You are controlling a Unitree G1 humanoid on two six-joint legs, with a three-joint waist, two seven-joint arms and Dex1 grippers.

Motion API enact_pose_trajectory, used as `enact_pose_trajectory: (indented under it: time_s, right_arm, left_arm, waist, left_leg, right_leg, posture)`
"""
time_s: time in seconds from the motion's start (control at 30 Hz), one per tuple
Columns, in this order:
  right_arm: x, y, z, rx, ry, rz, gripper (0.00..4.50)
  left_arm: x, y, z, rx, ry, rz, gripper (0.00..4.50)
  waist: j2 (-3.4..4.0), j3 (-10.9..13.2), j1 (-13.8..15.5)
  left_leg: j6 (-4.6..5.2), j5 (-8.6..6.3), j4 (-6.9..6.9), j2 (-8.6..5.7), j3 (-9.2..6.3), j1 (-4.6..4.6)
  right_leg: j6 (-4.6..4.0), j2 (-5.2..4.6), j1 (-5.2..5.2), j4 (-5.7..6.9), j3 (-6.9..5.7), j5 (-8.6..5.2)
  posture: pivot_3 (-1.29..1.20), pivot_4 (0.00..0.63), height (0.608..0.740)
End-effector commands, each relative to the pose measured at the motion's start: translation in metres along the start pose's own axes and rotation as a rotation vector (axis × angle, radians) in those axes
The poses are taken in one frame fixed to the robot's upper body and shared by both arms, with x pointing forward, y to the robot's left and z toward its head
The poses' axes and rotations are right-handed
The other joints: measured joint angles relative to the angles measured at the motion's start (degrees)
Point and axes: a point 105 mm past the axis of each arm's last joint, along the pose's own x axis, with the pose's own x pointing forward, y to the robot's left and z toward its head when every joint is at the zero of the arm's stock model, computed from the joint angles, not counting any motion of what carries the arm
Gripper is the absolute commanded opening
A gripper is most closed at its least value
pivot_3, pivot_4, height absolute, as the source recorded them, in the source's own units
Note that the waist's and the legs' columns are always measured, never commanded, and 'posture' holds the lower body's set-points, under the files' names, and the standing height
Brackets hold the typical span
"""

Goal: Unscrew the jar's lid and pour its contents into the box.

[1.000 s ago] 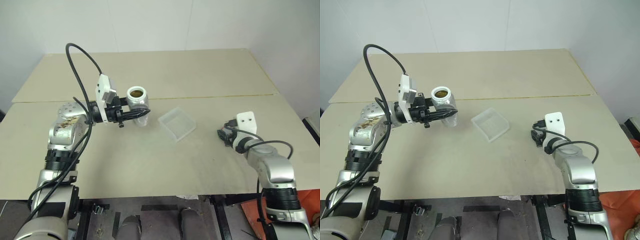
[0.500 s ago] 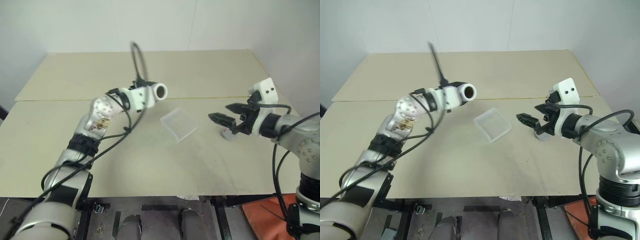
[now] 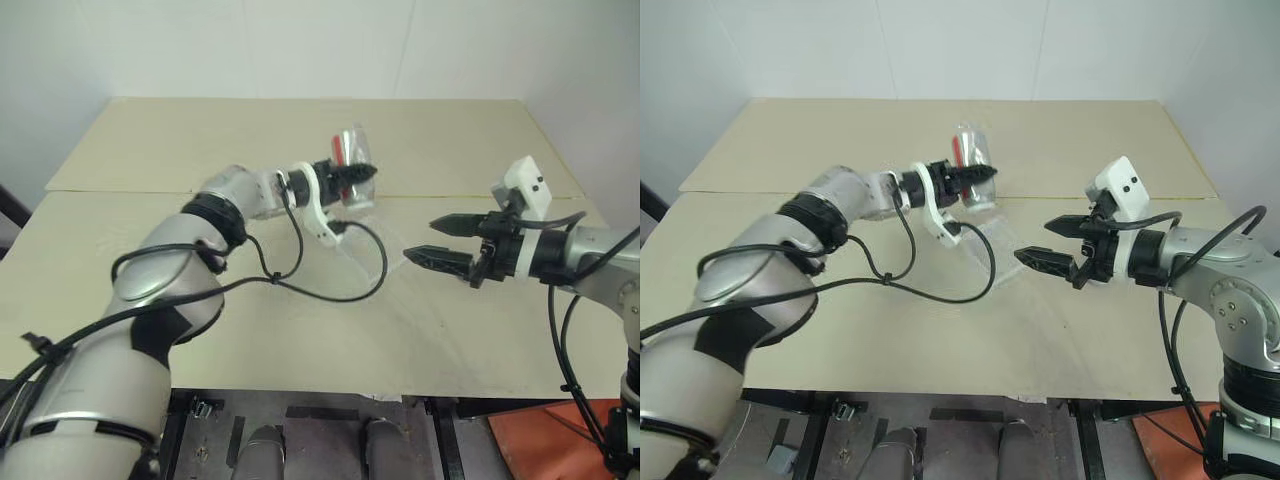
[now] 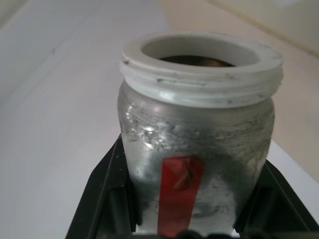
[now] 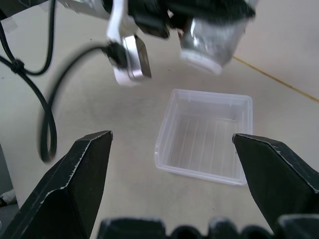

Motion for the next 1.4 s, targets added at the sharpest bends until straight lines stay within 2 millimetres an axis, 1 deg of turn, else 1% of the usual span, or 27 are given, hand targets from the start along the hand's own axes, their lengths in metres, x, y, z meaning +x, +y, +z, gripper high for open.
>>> enact_pose_trajectory:
  time_s: [0.03,0.13,0.37,0.47,0.53,0.6,0.67,0.73,0.77,0.8,0.83,0.9,0.97,1.0,1.07,1.13,1.17,1.27,1.33,1.4]
  right_arm:
    - [-0.003,0.010,0.017,-0.072,-0.068,0.012,4.48]
    - [-0.005,0.013,0.016,-0.078,-0.070,0.009,4.48]
    - [-0.007,0.013,0.015,-0.073,-0.080,0.000,4.48]
    - [-0.006,0.013,0.014,-0.069,-0.079,0.000,4.48]
    - [-0.005,0.015,0.011,-0.080,-0.074,-0.001,4.48]
    - [-0.006,0.015,0.010,-0.104,-0.078,-0.015,4.48]
    - [-0.007,0.013,0.011,-0.117,-0.092,-0.029,4.48]
    - [-0.008,0.010,0.013,-0.125,-0.102,-0.037,4.48]
    - [-0.008,0.008,0.013,-0.128,-0.105,-0.043,4.48]
    - [-0.007,0.007,0.013,-0.129,-0.107,-0.047,4.48]
    - [-0.007,0.007,0.013,-0.125,-0.109,-0.050,4.48]
    - [-0.004,0.009,0.011,-0.119,-0.110,-0.042,4.48]
    - [-0.003,0.012,0.009,-0.119,-0.108,-0.029,4.48]
    - [-0.003,0.013,0.008,-0.119,-0.109,-0.026,4.48]
    - [-0.003,0.012,0.009,-0.114,-0.112,-0.026,4.48]
    - [-0.003,0.010,0.010,-0.112,-0.114,-0.026,4.48]
    - [-0.002,0.009,0.010,-0.113,-0.116,-0.025,4.48]
    - [-0.003,0.010,0.012,-0.119,-0.122,-0.014,4.48]
    - [-0.003,0.010,0.012,-0.118,-0.121,-0.006,4.48]
    - [-0.002,0.009,0.012,-0.123,-0.115,-0.002,4.48]
  left_arm:
    - [0.008,0.017,-0.012,0.092,0.028,0.044,1.92]
    - [0.012,0.017,-0.006,0.083,0.010,0.041,1.92]
    - [0.012,0.021,-0.010,0.082,0.036,0.066,1.92]
    - [0.011,0.023,-0.013,0.026,0.060,0.086,1.92]
    - [0.005,0.021,-0.018,-0.125,0.098,0.097,1.92]
    - [-0.006,0.015,-0.026,-0.342,0.150,0.089,1.92]
    - [-0.019,0.009,-0.040,-0.593,0.223,0.087,1.92]
    - [-0.030,0.003,-0.056,-0.936,0.324,0.118,1.92]
    - [-0.037,-0.004,-0.066,-1.110,0.386,0.134,1.92]
    - [-0.042,-0.010,-0.071,-1.263,0.422,0.147,1.92]
    - [-0.048,-0.019,-0.075,-1.462,0.463,0.169,1.92]
    - [-0.060,-0.039,-0.073,-1.825,0.514,0.176,1.92]
    - [-0.072,-0.050,-0.064,-2.075,0.539,0.228,1.92]
    - [-0.076,-0.051,-0.060,-2.147,0.544,0.252,1.92]
    - [-0.086,-0.048,-0.059,-2.218,0.604,0.384,1.92]
    - [-0.096,-0.048,-0.058,-2.119,0.716,0.394,1.92]
    - [-0.096,-0.047,-0.051,-2.157,0.668,0.366,1.92]
    - [-0.102,-0.048,-0.038,-2.192,0.672,0.375,1.92]
    - [-0.103,-0.047,-0.035,-2.175,0.679,0.357,1.92]
    - [-0.103,-0.046,-0.036,-2.143,0.676,0.339,1.92]
  waist:
    - [0.00,0.0,0.0]
    - [0.00,0.0,0.0]
    - [-0.01,0.0,0.1]
    - [-0.01,0.0,0.1]
    - [-0.01,0.0,0.1]
    - [-0.01,0.0,-0.1]
    - [0.00,0.0,-0.4]
    - [0.03,0.0,-0.5]
    - [0.03,0.0,-0.5]
    - [0.03,0.0,-0.4]
    - [0.03,0.0,-0.5]
    - [0.03,0.0,-0.7]
    - [0.04,0.0,-1.3]
    - [0.05,0.0,-1.7]
    - [0.05,0.0,-2.1]
    - [0.04,0.0,-2.1]
    - [0.04,0.0,-2.1]
    - [0.05,0.0,-2.1]
    - [0.05,0.0,-2.0]
    - [0.05,0.0,-1.9]
  left_leg:
    - [0.00,0.00,0.00,0.00,0.00,-0.01]
    - [-0.02,0.01,0.00,0.00,0.00,-0.03]
    - [-0.04,0.02,0.00,0.00,0.00,-0.02]
    - [-0.04,0.02,0.00,0.00,0.00,-0.02]
    - [-0.05,0.03,0.00,0.00,0.00,-0.03]
    - [-0.10,0.05,0.00,0.00,0.00,-0.03]
    - [-0.16,0.09,0.00,0.02,0.01,0.01]
    - [-0.19,0.11,-0.02,0.02,0.03,0.07]
    - [-0.19,0.11,-0.02,0.02,0.04,0.11]
    - [-0.19,0.11,-0.02,0.03,0.02,0.10]
    - [-0.21,0.12,0.00,0.03,0.02,0.10]
    - [-0.20,0.11,0.05,0.03,-0.01,0.09]
    - [-0.16,0.09,0.11,0.03,-0.03,0.08]
    - [-0.14,0.08,0.15,0.03,-0.05,0.08]
    - [-0.11,0.06,0.41,0.03,-0.08,-0.01]
    - [-0.11,0.06,0.52,0.02,-0.08,-0.06]
    - [-0.11,0.07,0.52,0.01,-0.09,-0.05]
    - [-0.12,0.07,0.51,0.02,-0.08,0.07]
    - [-0.11,0.07,0.50,0.02,-0.08,0.11]
    - [-0.11,0.07,0.50,0.01,-0.07,0.12]
  right_leg:
    - [0.00,0.00,-0.01,0.02,0.00,0.00]
    - [0.00,0.00,-0.01,0.03,0.00,0.00]
    - [0.00,-0.01,0.00,0.03,-0.01,0.00]
    - [0.00,-0.01,0.00,0.07,-0.01,0.00]
    - [0.00,-0.01,0.00,0.08,-0.01,0.00]
    - [0.00,-0.02,-0.01,0.09,-0.02,0.00]
    - [0.00,-0.02,-0.01,0.09,-0.02,0.00]
    - [-0.01,-0.02,-0.01,0.08,-0.01,0.00]
    - [-0.01,-0.03,0.02,0.09,0.00,0.00]
    - [-0.01,-0.03,0.02,0.08,-0.01,0.00]
    - [-0.02,-0.03,0.02,0.10,-0.02,0.01]
    - [-0.02,-0.03,0.08,0.22,-0.04,0.01]
    - [-0.02,-0.03,0.11,0.26,-0.04,0.01]
    - [-0.01,-0.03,0.14,0.28,-0.04,0.01]
    - [-0.01,-0.02,0.14,0.30,-0.05,0.01]
    - [0.03,-0.02,0.14,0.31,-0.05,0.03]
    - [0.04,-0.02,0.15,0.31,-0.04,0.05]
    - [0.02,0.00,0.19,0.27,-0.04,0.06]
    - [0.02,0.00,0.24,0.24,-0.03,0.06]
    - [0.02,0.00,0.26,0.21,-0.03,0.06]
  posture:
    - [0.00,0.150,0.740]
    - [0.00,0.150,0.740]
    - [0.00,0.150,0.740]
    - [0.00,0.150,0.740]
    - [0.00,0.150,0.740]
    - [0.00,0.150,0.740]
    - [0.00,0.150,0.740]
    - [0.00,0.150,0.740]
    - [0.00,0.150,0.740]
    - [0.00,0.150,0.740]
    - [0.00,0.150,0.740]
    - [0.00,0.150,0.740]
    - [0.00,0.150,0.740]
    - [0.00,0.150,0.740]
    - [0.00,0.150,0.740]
    - [0.00,0.150,0.740]
    - [0.00,0.150,0.740]
    - [0.00,0.150,0.740]
    - [0.00,0.150,0.740]
    - [0.00,0.150,0.740]
